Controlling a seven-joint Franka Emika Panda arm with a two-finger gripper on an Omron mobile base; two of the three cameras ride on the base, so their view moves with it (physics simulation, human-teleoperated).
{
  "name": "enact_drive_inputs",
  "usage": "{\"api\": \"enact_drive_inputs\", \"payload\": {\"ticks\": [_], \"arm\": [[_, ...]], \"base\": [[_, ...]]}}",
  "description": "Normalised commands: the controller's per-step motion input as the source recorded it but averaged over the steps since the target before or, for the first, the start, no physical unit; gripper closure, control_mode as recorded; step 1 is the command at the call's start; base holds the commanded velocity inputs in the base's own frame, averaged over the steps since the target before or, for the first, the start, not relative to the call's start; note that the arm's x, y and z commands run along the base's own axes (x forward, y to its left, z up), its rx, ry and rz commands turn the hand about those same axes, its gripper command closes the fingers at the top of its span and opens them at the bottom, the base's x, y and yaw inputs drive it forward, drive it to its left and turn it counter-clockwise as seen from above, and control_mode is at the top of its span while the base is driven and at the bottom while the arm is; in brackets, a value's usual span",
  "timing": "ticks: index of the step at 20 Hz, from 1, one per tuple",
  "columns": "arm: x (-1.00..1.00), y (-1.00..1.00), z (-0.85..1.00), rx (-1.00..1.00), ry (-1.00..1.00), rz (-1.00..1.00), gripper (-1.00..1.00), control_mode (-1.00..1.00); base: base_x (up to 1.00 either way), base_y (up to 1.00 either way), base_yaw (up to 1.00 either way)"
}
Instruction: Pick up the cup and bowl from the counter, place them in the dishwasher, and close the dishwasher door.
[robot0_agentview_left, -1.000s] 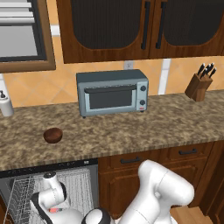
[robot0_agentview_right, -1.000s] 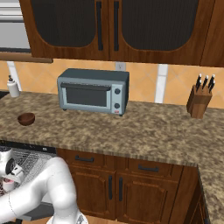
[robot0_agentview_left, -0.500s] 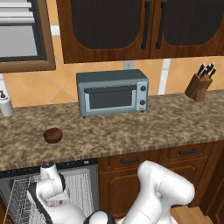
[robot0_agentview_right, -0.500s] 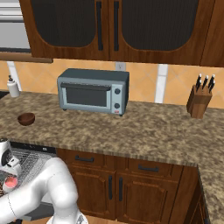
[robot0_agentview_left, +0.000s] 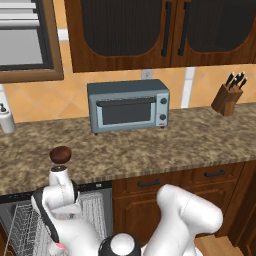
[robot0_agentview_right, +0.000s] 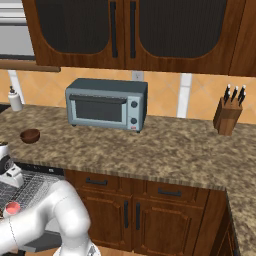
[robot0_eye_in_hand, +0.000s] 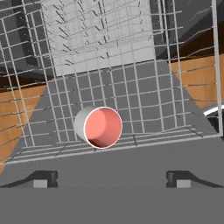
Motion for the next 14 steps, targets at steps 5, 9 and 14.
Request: {"api": "enact_drive_inputs", "payload": {"ticks": [5,9,14], "arm": [[-0.05,-0.27,0.99,0.04,-0.01,0.01,-1.0,-1.0],[-0.02,-0.21,0.99,0.02,-0.05,0.01,-1.0,-1.0],[0.0,-0.26,0.87,0.0,-0.08,0.0,-1.0,-1.0]], "base": [[0.0,0.0,0.0],[0.0,0.0,0.0],[0.0,0.0,0.0]]}}
